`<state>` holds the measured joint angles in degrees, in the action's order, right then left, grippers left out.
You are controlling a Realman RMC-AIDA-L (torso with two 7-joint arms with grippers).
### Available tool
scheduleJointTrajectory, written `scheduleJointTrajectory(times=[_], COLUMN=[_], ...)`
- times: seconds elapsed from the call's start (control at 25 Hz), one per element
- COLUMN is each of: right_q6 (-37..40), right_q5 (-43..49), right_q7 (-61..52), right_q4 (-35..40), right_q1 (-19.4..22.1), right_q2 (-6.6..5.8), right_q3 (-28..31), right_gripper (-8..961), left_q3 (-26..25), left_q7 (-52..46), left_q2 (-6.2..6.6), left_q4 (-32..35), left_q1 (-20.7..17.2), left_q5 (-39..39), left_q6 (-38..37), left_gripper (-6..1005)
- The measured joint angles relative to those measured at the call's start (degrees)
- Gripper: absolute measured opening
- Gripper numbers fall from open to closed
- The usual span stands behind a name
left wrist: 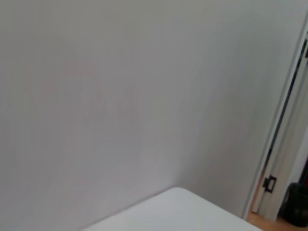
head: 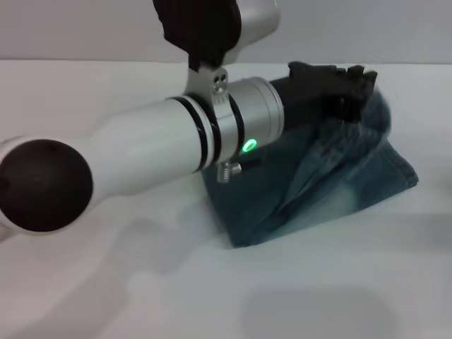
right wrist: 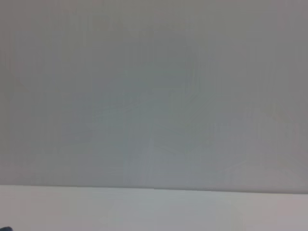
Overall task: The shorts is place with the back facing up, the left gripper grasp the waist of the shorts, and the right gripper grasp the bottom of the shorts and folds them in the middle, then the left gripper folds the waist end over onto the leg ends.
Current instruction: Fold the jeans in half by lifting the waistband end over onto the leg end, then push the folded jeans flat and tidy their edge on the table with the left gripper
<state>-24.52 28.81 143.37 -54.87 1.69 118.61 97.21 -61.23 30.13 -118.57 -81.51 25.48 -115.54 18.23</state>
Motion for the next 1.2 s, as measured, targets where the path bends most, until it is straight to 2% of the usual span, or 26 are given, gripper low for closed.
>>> scheduleJointTrajectory(times=[0.08, 0.44, 0.72, 0.96, 1.16, 1.2], right_q6=[0.0, 0.0, -2.5, -7.9, -13.1, -13.4], right_q5=[0.2, 0.9, 1.1, 1.1, 1.0, 1.0], right_q7=[0.0, -0.1, -0.2, -0.2, -0.2, -0.2], right_q4=[0.0, 0.6, 0.6, 2.1, 4.5, 4.8], right_q1=[-0.1, -0.5, 0.8, 2.4, 2.9, 2.9], right_q2=[-0.02, -0.13, -0.07, 0.19, 0.27, 0.28], right_q3=[0.0, -0.4, 0.1, 0.3, 1.6, 1.7], right_gripper=[-2, -2, -2, -2, -2, -2], left_q3=[0.9, 4.0, 4.4, 5.7, 12.1, 12.9], left_q7=[-0.1, 0.4, 0.7, 1.2, 1.6, 1.5], left_q2=[-0.03, 0.03, 0.39, 0.63, 0.75, 0.74], left_q4=[1.1, 1.6, 3.9, 7.3, 11.0, 11.3], left_q1=[0.5, 0.9, -3.7, -10.1, -11.4, -11.4], left_q5=[1.2, 1.3, 0.2, -0.2, -0.8, -0.9], left_q6=[-1.1, -4.9, -6.9, -14.0, -24.2, -25.0], left_gripper=[55, 387, 663, 653, 645, 518])
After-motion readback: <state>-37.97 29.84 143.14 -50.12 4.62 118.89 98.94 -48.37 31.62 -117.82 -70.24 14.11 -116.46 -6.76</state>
